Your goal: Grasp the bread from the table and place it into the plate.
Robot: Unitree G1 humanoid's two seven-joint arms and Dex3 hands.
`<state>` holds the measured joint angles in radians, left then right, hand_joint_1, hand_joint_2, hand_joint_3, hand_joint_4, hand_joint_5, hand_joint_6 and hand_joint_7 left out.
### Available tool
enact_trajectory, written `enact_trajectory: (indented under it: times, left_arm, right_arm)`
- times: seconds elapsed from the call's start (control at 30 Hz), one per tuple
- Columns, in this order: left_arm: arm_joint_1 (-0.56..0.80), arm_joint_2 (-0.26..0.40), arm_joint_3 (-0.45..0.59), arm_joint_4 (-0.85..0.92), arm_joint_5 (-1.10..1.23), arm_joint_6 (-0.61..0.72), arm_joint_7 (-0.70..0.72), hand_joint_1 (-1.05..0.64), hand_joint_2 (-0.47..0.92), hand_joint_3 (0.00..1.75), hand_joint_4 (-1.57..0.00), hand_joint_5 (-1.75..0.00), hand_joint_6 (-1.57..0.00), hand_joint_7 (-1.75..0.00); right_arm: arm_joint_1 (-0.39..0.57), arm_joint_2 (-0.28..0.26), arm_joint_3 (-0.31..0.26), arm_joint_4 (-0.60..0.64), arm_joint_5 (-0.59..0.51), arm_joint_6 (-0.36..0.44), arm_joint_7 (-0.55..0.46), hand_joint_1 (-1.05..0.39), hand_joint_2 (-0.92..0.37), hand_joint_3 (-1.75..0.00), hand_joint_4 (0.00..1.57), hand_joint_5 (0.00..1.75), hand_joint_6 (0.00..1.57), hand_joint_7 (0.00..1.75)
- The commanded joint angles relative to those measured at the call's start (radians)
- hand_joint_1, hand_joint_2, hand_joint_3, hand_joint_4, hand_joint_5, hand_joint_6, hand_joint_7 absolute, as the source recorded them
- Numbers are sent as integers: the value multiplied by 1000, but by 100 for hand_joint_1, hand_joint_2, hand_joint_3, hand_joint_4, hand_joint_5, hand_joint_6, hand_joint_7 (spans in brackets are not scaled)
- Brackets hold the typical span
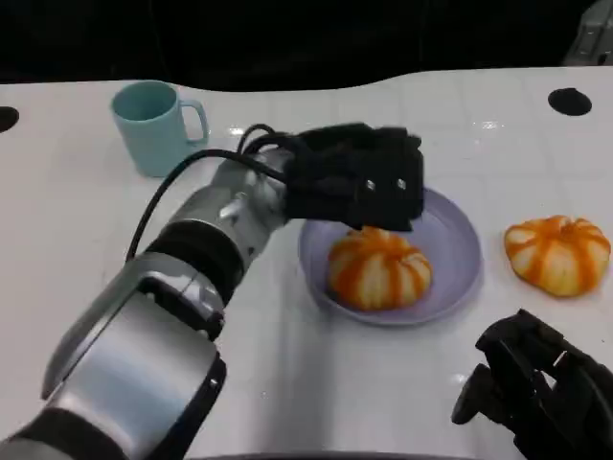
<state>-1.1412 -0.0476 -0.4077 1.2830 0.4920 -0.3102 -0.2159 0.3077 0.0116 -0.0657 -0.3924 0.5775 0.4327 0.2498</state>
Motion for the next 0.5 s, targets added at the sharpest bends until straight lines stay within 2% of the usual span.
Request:
enact_trajectory:
  times: [0.03,0.1,0.2,0.33,0.37,0.4,0.47,0.5]
  left_arm:
    - [26,19,19,-10,-21,-15,-21,-86,92,32,-12,-14,-20,-4]
    - [27,19,18,-11,-22,-15,-22,-86,92,32,-12,-14,-20,-4]
    - [129,31,182,-49,-219,-110,-123,-80,92,34,-22,-21,-29,-8]
    - [149,33,217,-61,-262,-127,-158,-79,92,35,-24,-23,-31,-9]
    - [183,17,275,-84,-331,-137,-169,-79,92,35,-24,-23,-31,-9]
    - [209,6,319,-101,-384,-144,-178,-77,92,33,-35,-44,-43,-13]
    - [262,-23,417,-149,-518,-121,-240,-70,92,34,-39,-96,-59,-24]
    - [277,-33,446,-169,-565,-96,-272,-69,92,34,-39,-109,-62,-29]
  right_arm:
    - [-5,-7,-8,-3,10,3,-6,-51,-92,-21,60,168,55,139]
    - [-5,-7,-8,-3,10,3,-6,-51,-92,-21,60,168,55,139]
    - [-6,-14,-10,0,6,-4,1,-52,-92,-21,60,169,55,140]
    - [-6,-15,-10,2,6,-5,2,-52,-92,-22,60,169,55,140]
    - [-6,-15,-9,0,5,-3,-1,-52,-92,-22,59,169,55,140]
    - [-6,-14,-9,-1,5,-2,-4,-52,-92,-22,60,169,55,140]
    - [-6,-15,-9,-2,5,0,-5,-52,-92,-22,60,169,55,140]
    - [-6,-15,-8,-2,4,0,-6,-52,-92,-22,60,169,56,140]
